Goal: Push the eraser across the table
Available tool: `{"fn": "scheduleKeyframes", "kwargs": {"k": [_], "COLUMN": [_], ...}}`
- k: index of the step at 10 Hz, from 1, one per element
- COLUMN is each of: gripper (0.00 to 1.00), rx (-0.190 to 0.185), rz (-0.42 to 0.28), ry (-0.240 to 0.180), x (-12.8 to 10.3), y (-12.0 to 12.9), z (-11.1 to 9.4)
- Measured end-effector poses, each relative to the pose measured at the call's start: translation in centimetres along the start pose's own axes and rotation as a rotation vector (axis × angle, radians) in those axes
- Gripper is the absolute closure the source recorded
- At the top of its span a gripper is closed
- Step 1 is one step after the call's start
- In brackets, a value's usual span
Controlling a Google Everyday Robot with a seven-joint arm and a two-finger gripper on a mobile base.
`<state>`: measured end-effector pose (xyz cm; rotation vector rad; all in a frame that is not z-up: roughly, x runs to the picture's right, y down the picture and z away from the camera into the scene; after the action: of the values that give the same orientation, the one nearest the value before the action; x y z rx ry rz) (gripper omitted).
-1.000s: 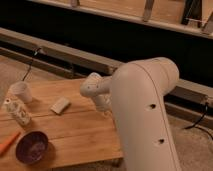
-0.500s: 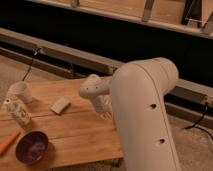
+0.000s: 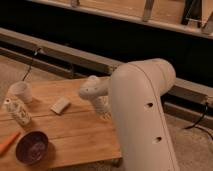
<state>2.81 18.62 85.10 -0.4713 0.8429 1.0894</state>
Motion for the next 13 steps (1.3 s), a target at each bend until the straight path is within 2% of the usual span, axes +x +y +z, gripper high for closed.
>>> {"fn": "scheduleKeyframes", "kwargs": {"k": [7,10,13], "gripper": [1.0,1.0,1.0], "rx": [0.01,0.03,0.108], "rz": [0.015,0.015,0.043], "ry": [0.038,0.059,0.116], "x": [0.2,0.1,1.3], "y": [-1.6,-2.5,-6.4], "z": [1.7,2.2,3.4]}}
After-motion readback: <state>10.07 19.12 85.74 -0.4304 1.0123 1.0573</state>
